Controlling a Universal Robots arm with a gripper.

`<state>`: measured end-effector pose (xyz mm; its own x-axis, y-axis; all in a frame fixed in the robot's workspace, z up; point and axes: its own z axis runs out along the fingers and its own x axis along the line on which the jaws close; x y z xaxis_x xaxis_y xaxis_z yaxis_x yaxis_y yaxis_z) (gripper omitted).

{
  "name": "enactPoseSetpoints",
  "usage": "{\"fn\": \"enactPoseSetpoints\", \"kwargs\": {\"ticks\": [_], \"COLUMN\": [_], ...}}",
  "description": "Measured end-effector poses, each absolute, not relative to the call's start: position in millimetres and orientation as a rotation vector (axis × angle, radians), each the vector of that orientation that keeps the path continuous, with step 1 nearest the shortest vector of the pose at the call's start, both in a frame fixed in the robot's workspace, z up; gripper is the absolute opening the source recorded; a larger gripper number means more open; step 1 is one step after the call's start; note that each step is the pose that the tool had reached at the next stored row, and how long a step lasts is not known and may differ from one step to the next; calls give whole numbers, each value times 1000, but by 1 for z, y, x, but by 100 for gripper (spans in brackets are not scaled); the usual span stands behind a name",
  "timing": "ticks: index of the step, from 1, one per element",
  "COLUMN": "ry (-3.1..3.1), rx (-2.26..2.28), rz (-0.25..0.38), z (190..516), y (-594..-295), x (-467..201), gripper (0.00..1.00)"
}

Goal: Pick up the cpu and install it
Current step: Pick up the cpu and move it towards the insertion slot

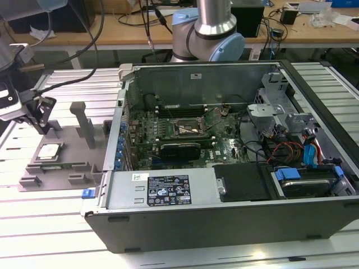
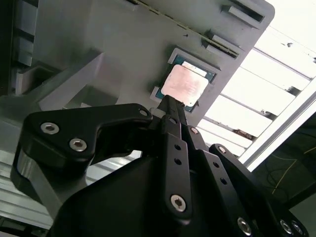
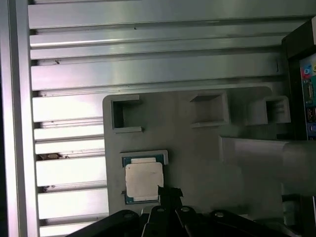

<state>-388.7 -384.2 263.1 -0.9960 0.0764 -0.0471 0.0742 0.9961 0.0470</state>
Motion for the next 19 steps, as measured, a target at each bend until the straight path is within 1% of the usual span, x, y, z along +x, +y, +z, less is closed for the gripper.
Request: {"fn": "enactPoseSetpoints", "kwargs": {"ticks": [11, 19], "ry": [3087, 3087], "rx": [116, 116], "rz": [70, 70], "z": [243, 222], "y": [-388, -390], "x": [-401, -407], "gripper": [11, 11]}}
